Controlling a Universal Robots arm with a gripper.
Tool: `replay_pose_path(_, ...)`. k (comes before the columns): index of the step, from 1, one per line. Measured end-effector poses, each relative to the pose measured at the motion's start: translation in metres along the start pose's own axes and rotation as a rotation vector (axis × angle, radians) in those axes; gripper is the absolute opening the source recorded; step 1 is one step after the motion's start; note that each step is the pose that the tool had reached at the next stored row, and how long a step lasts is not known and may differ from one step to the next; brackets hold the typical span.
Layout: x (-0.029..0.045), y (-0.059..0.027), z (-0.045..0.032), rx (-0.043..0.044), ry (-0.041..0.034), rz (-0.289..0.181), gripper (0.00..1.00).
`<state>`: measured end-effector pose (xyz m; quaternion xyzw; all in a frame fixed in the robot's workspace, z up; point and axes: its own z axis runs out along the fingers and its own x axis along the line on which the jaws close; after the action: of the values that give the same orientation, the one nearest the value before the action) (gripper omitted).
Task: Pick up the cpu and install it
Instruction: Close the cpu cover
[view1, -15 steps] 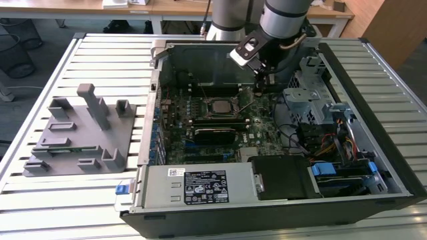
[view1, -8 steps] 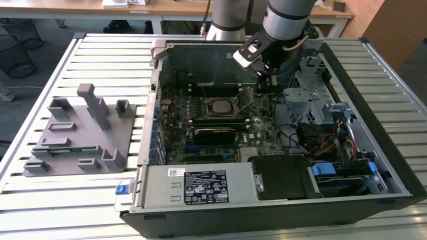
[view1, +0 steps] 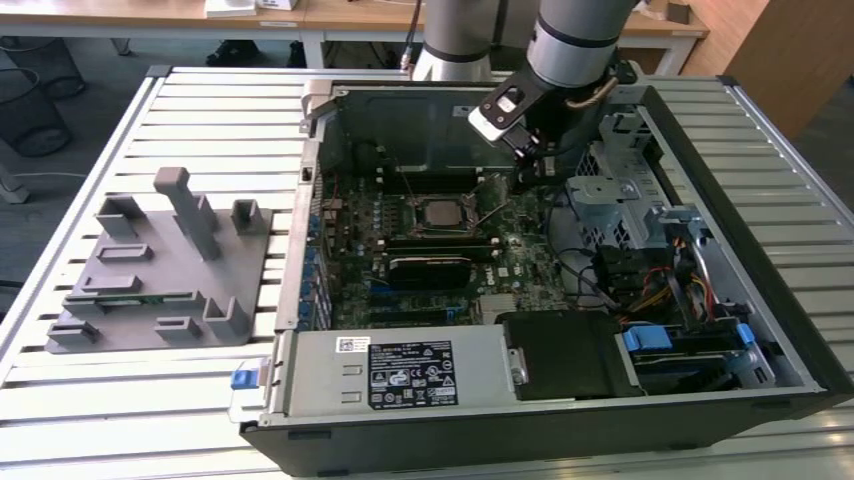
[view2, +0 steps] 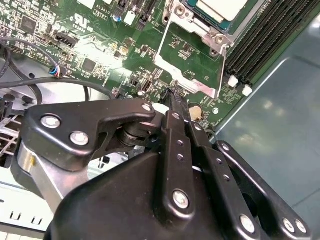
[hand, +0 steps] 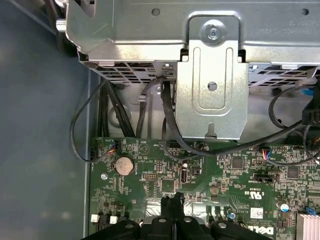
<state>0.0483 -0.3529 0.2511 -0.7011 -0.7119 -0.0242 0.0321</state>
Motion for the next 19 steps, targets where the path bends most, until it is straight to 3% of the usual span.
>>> replay_pose_path(6, -0.0005, -0.0004, 0.0071, -0.0001, 0.0001, 0.0, 0.11)
replay_pose_path(19, 0.0004, -0.0187, 0.0081, 0.0002, 0.0001, -0.003, 0.11)
